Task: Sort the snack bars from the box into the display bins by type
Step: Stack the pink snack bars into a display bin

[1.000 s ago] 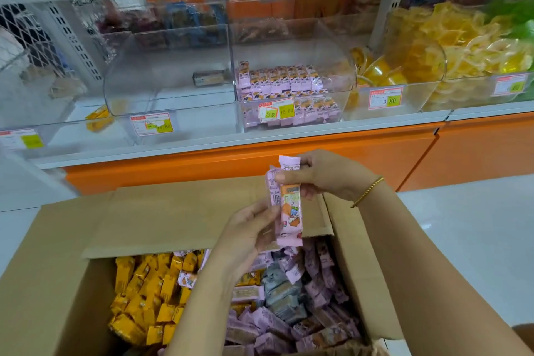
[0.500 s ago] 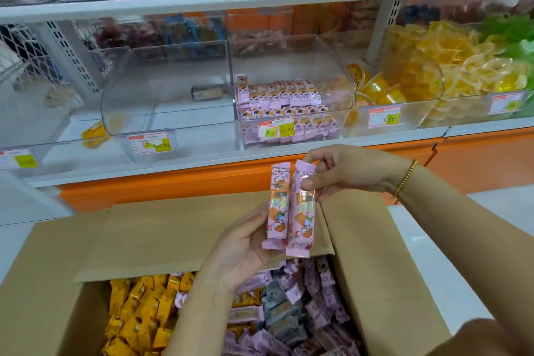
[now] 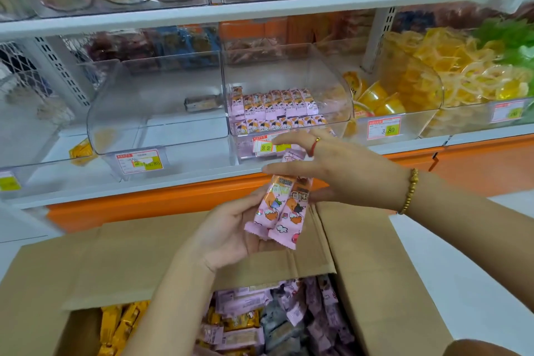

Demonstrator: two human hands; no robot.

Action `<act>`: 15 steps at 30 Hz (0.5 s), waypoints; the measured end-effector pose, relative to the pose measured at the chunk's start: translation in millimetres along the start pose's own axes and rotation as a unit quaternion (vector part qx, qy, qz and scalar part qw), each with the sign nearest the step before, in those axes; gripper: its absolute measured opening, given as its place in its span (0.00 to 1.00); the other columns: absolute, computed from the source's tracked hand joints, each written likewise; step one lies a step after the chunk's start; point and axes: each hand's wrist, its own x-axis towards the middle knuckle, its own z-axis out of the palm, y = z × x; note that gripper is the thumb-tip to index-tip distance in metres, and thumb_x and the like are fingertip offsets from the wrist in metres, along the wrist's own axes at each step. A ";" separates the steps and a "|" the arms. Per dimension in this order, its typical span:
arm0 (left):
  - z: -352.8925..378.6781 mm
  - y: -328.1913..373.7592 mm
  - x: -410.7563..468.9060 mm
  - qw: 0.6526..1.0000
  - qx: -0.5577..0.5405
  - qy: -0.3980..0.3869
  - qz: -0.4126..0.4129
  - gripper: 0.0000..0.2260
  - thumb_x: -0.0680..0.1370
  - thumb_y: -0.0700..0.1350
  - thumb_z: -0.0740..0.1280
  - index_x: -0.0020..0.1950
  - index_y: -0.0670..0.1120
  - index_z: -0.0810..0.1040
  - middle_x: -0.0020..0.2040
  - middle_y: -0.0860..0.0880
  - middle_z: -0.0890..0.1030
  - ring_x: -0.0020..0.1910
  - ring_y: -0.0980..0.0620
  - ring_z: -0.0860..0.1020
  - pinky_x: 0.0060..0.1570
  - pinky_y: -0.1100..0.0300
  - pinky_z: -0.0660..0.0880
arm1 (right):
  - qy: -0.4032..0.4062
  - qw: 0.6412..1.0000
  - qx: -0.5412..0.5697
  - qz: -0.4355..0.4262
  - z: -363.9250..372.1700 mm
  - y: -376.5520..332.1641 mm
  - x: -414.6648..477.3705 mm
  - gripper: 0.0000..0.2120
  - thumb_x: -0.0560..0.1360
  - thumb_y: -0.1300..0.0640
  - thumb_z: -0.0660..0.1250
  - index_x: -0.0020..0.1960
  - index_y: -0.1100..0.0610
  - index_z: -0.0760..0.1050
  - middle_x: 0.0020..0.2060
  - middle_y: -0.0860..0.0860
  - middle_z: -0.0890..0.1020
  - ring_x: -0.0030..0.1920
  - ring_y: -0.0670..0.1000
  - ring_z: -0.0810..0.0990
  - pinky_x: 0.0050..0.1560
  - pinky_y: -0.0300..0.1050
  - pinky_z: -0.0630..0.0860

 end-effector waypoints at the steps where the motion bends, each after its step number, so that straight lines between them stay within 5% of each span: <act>1: -0.7 8.4 2.7 1.000 0.009 -0.010 0.001 0.23 0.72 0.46 0.70 0.66 0.44 0.74 0.63 0.43 0.78 0.58 0.44 0.78 0.54 0.52 0.70 | 0.038 0.998 -0.035 -0.029 -1.9 4.9 2.3 0.29 0.69 0.49 0.73 0.69 0.45 0.70 0.69 0.52 0.69 0.57 0.56 0.71 0.49 0.53 0.75; 4: 1.2 34.2 11.3 0.999 0.011 -0.052 0.004 0.17 0.77 0.44 0.63 0.65 0.42 0.75 0.60 0.46 0.78 0.61 0.46 0.74 0.66 0.48 0.62 | 0.091 0.988 -0.083 -0.096 -6.1 21.3 12.4 0.22 0.73 0.47 0.65 0.65 0.52 0.74 0.60 0.50 0.78 0.60 0.54 0.70 0.57 0.50 0.65; 7: 13.7 66.5 15.8 0.997 0.024 -0.072 0.023 0.17 0.78 0.46 0.59 0.63 0.40 0.77 0.61 0.44 0.79 0.60 0.44 0.77 0.53 0.50 0.78 | 0.073 0.992 -0.064 -0.082 -16.1 40.5 28.2 0.23 0.71 0.47 0.67 0.64 0.56 0.73 0.54 0.51 0.79 0.55 0.54 0.75 0.60 0.50 0.68; 10: 11.9 103.1 25.7 0.983 0.099 0.085 0.130 0.17 0.80 0.51 0.57 0.59 0.41 0.76 0.57 0.39 0.81 0.54 0.42 0.81 0.48 0.51 0.80 | 0.056 0.997 0.006 0.052 -25.6 66.0 50.9 0.27 0.68 0.47 0.74 0.63 0.56 0.72 0.49 0.51 0.76 0.50 0.54 0.75 0.49 0.48 0.71; 13: -2.0 126.0 41.6 0.856 0.261 0.307 0.323 0.09 0.80 0.47 0.61 0.51 0.45 0.79 0.50 0.47 0.83 0.48 0.52 0.81 0.50 0.57 0.79 | 0.040 0.971 0.023 0.236 -14.7 103.7 89.2 0.27 0.68 0.44 0.74 0.60 0.57 0.72 0.49 0.53 0.77 0.51 0.55 0.75 0.45 0.44 0.66; 15: -12.2 129.3 57.4 0.752 0.413 0.372 0.355 0.11 0.76 0.43 0.69 0.58 0.46 0.78 0.54 0.49 0.82 0.51 0.53 0.79 0.55 0.59 0.75 | -0.018 0.939 0.035 0.341 6.5 126.9 121.1 0.21 0.69 0.43 0.73 0.48 0.59 0.74 0.42 0.54 0.77 0.47 0.57 0.77 0.40 0.43 0.66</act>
